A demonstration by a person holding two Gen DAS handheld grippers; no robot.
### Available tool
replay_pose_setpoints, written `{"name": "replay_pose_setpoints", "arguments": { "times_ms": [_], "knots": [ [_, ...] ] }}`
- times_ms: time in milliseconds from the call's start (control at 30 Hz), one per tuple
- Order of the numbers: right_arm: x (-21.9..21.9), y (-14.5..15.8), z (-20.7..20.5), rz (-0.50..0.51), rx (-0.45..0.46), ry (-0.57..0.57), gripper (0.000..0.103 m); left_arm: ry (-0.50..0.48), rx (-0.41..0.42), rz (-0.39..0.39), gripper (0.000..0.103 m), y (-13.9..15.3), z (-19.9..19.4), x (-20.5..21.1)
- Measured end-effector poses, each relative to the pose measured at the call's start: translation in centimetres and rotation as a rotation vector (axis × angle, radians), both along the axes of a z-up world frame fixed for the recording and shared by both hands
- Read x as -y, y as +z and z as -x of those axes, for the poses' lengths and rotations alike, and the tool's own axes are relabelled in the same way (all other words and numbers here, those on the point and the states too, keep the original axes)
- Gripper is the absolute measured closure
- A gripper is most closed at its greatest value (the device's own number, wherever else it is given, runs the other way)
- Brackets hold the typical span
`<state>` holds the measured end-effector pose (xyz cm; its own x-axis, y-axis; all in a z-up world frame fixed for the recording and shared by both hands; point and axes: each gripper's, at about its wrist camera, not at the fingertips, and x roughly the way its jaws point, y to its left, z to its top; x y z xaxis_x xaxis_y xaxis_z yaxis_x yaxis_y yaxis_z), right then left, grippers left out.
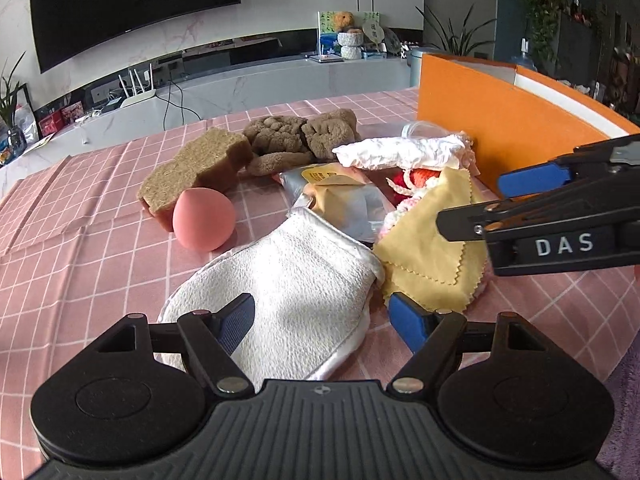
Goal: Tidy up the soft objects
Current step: 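Grasp the white towel mitt with the left tool while the right tool grasps the yellow cloth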
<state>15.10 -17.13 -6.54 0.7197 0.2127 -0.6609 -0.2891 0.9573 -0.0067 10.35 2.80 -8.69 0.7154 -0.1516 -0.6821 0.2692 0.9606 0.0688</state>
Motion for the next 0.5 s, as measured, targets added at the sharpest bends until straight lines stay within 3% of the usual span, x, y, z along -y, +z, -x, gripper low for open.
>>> {"name": "replay_pose_setpoints", "arguments": {
  "times_ms": [67,133,267,333,467,500],
  "knots": [
    [-0.3,-0.7,-1.0,0.002,-0.015,0.004,0.037,0.0,-0.01,-0.007,0.013,-0.4,-0.5,0.1],
    [-0.5,-1.3,-1.7,-0.002,-0.036,0.009,0.053,0.002,-0.015,-0.016,0.013,-0.8,-0.9,0.1],
    [-0.7,-2.1,-2.0,0.007,-0.055,0.029,0.066,0.015,-0.023,-0.055,0.017,-1.4,-1.2,0.2],
    [-0.7,-2.1,-1.8,0.021,-0.047,0.035,0.075,0.026,-0.027,-0.034,0.021,-1.5,-1.3,0.1],
    [-0.2,-2.0,-1.3,0.025,-0.038,0.028,0.085,0.022,-0.028,-0.034,0.042,-1.2,-1.2,0.3],
    [0.0,-2.0,-1.2,0.019,-0.038,0.025,0.095,0.021,-0.026,-0.036,0.047,-1.1,-1.2,0.3]
  ]
}}
